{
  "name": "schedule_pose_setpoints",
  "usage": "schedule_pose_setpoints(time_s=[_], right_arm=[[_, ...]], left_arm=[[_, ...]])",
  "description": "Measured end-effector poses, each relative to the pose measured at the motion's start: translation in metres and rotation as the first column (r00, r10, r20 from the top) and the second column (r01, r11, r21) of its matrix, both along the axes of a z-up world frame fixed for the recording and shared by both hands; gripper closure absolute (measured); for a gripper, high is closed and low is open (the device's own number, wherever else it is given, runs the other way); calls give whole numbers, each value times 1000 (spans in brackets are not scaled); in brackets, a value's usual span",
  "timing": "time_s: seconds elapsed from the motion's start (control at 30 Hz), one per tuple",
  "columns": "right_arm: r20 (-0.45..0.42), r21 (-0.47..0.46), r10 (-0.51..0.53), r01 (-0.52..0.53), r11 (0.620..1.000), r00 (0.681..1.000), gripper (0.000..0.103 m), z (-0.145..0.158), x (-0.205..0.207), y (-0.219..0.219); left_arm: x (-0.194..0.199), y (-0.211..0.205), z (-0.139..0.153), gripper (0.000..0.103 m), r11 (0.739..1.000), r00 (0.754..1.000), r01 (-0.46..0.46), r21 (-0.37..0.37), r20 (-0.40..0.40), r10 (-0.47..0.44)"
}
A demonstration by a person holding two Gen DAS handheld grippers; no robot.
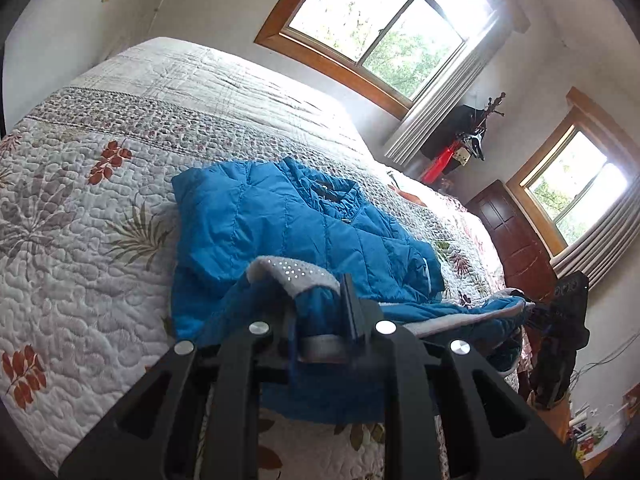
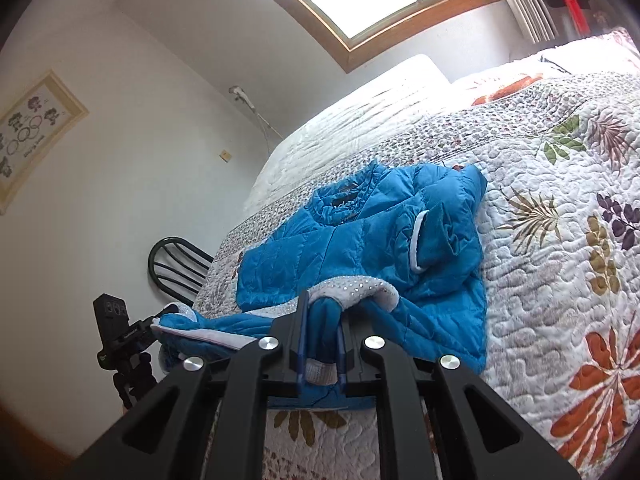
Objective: Fold large clothes
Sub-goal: 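Lift the hem with both grippers and fold it toward the collar, then carry the held hem over the collar with both grippers and lower it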
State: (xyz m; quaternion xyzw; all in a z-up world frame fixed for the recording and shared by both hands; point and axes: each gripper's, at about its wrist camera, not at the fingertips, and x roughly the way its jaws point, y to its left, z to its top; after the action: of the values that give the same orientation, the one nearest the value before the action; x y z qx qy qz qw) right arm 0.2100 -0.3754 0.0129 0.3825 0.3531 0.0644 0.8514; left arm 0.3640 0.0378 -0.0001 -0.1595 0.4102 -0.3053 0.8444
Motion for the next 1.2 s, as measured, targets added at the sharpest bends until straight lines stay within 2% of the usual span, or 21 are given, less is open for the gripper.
schedule_pose_setpoints(time_s=[0.17, 0.33, 0.43, 0.5, 0.57, 0.6, 0.63, 0.67, 0.7, 0.77, 0.83, 0.9, 1.03, 1.1, 1.13, 1.17, 1.2], right_arm=[[-95, 58, -23, 29, 998, 995, 92, -29, 57, -28], [-208, 90, -35, 55, 994, 977, 92, -77, 104, -48], [-249, 121, -39, 71, 990, 968, 86, -101, 117, -58], [-222, 147, -32, 66, 987, 975, 83, -105, 115, -63], [-179, 182, -15, 48, 982, 984, 76, -102, 107, -66], [-151, 189, -11, 39, 981, 988, 72, -99, 102, -67], [-135, 188, -5, 31, 982, 991, 69, -95, 98, -68], [-125, 178, -1, 23, 984, 992, 59, -91, 94, -67], [-111, 149, -10, 27, 988, 994, 42, -86, 89, -67], [-77, 67, -30, 35, 997, 997, 34, -71, 82, -67], [-58, -9, -23, 22, 1000, 998, 33, -61, 82, -65], [-92, -74, -11, 4, 997, 996, 28, -62, 91, -61], [-198, -214, 10, -54, 975, 980, 30, -82, 116, -43], [-212, -265, 23, -81, 961, 977, 57, -88, 126, -32], [-213, -297, 9, -74, 952, 977, 62, -89, 126, -29], [-202, -332, 2, -70, 941, 979, 77, -86, 126, -26], [-187, -346, 11, -76, 935, 982, 87, -83, 124, -23]], left_arm=[[65, -20, -18, 83, 1000, 998, 12, 29, -54, -10], [125, -37, -58, 82, 997, 990, -1, 71, -141, 11], [149, -40, -83, 79, 996, 977, 12, 85, -211, 7], [158, -36, -90, 78, 999, 968, 18, 42, -252, -7], [158, -25, -85, 71, 999, 959, 30, -42, -282, -41], [156, -18, -80, 61, 996, 959, 37, -80, -279, -58], [152, -10, -72, 41, 993, 964, 39, -109, -259, -66], [147, -2, -63, 33, 992, 973, 32, -124, -221, -59], [140, 6, -54, 29, 991, 983, 25, -129, -175, -48], [128, 16, -39, 29, 994, 994, 32, -106, -105, -43], [120, 15, -35, 28, 1000, 999, 9, 12, -39, -8], [120, 5, -40, 28, 990, 1000, 3, 143, 4, -4], [127, -34, -59, 26, 944, 998, 29, 328, 48, -47], [129, -53, -66, 26, 917, 994, 41, 396, 81, -79], [129, -63, -69, 27, 903, 991, 53, 427, 92, -101], [126, -71, -72, 29, 892, 988, 59, 449, 102, -117], [124, -79, -72, 41, 877, 985, 51, 477, 118, -122]])
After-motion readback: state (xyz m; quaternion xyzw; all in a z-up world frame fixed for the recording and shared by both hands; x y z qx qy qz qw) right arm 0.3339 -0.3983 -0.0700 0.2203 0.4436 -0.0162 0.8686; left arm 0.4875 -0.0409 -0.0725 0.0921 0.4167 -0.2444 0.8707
